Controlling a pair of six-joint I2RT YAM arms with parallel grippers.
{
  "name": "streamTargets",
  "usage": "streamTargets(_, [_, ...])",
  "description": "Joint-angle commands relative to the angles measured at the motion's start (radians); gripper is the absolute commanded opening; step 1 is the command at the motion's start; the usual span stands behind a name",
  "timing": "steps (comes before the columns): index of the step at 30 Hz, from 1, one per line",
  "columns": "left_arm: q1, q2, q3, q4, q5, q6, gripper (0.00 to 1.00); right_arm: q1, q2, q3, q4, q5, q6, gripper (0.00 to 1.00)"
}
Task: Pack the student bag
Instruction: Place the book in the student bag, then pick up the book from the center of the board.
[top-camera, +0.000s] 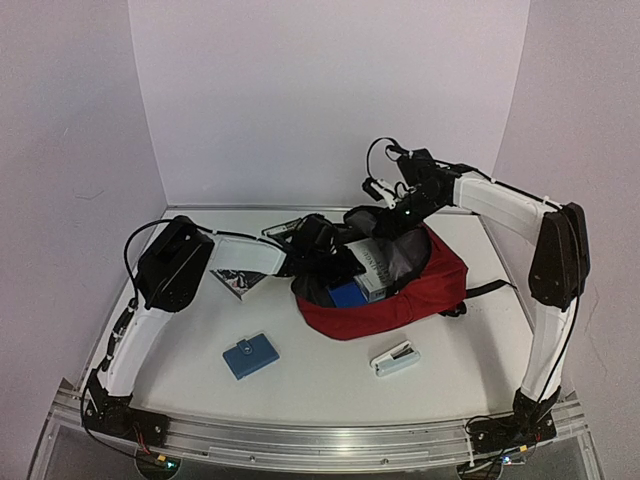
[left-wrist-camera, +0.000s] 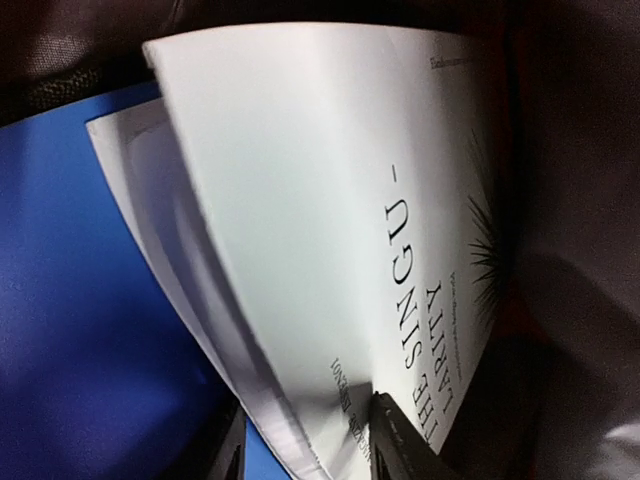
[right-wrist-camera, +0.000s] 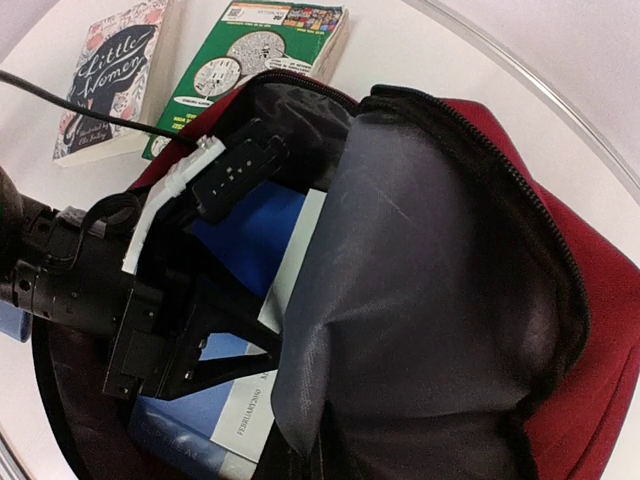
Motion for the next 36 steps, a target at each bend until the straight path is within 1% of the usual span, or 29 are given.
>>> streamTargets(1, [-0.007, 0.03, 0.138, -0.03, 0.001, 0.059, 0.42, -0.031, -0.037, -0.008, 0.038, -0.023, -0.001, 0.0])
streamTargets(3, [-0.006, 0.002, 0.131, -0.058, -0.026, 0.091, 0.54, -0.044, -0.032, -0.008, 0.038, -0.02, -0.008, 0.0])
streamTargets(5, [-0.004, -0.057, 0.089, -0.087, -0.059, 0.13, 0.72, -0.065, -0.028, -0.01, 0.039, -0.017, -0.016, 0.0])
streamTargets(7, [0.0, -0.12, 0.042, -0.119, -0.1, 0.165, 0.84, -0.088, -0.02, -0.015, 0.038, -0.015, -0.025, 0.0])
streamTargets(8, [0.003, -0.158, 0.015, -0.136, -0.114, 0.182, 0.88, -0.099, -0.018, -0.022, 0.04, -0.015, -0.03, 0.0])
streamTargets(12, [0.039, -0.308, -0.107, -0.176, -0.146, 0.216, 0.96, -0.113, -0.015, -0.066, 0.044, -0.013, -0.05, 0.0])
streamTargets(14, [0.07, -0.378, -0.172, -0.201, -0.166, 0.234, 0.99, -0.114, -0.019, -0.09, 0.049, -0.011, -0.06, 0.02])
streamTargets(15, [0.088, -0.417, -0.212, -0.206, -0.168, 0.237, 1.0, -0.114, -0.02, -0.1, 0.049, -0.001, -0.067, 0.03])
streamTargets(18, [0.175, -0.524, -0.341, -0.207, -0.153, 0.255, 1.0, -0.122, -0.019, -0.118, 0.051, 0.063, -0.1, 0.06])
streamTargets(20, [0.247, -0.566, -0.399, -0.227, -0.123, 0.28, 1.0, -0.143, -0.018, -0.125, 0.05, 0.079, -0.114, 0.07])
streamTargets(23, [0.35, -0.594, -0.421, -0.283, -0.083, 0.323, 1.0, -0.173, -0.022, -0.132, 0.051, 0.088, -0.131, 0.09])
streamTargets(25, [0.413, -0.595, -0.414, -0.329, -0.087, 0.364, 1.0, -0.177, -0.029, -0.134, 0.051, 0.102, -0.137, 0.14])
streamTargets(27, [0.46, -0.586, -0.396, -0.377, -0.102, 0.407, 1.0, -0.178, -0.039, -0.127, 0.052, 0.107, -0.131, 0.2])
streamTargets(28, [0.488, -0.578, -0.384, -0.396, -0.097, 0.426, 1.0, -0.178, -0.044, -0.119, 0.05, 0.107, -0.124, 0.27])
streamTargets(30, [0.55, -0.553, -0.362, -0.412, -0.059, 0.456, 1.0, -0.178, -0.057, -0.102, 0.05, 0.084, -0.097, 0.5])
streamTargets(31, [0.585, -0.536, -0.344, -0.421, -0.037, 0.471, 1.0, -0.178, -0.067, -0.094, 0.05, 0.063, -0.081, 0.59])
streamTargets(32, [0.615, -0.519, -0.318, -0.433, -0.02, 0.495, 1.0, -0.177, -0.076, -0.087, 0.049, 0.043, -0.065, 0.65])
streamTargets(36, [0.677, -0.406, -0.158, -0.526, 0.036, 0.61, 1.0, -0.168, -0.11, -0.071, 0.047, -0.015, -0.007, 0.81])
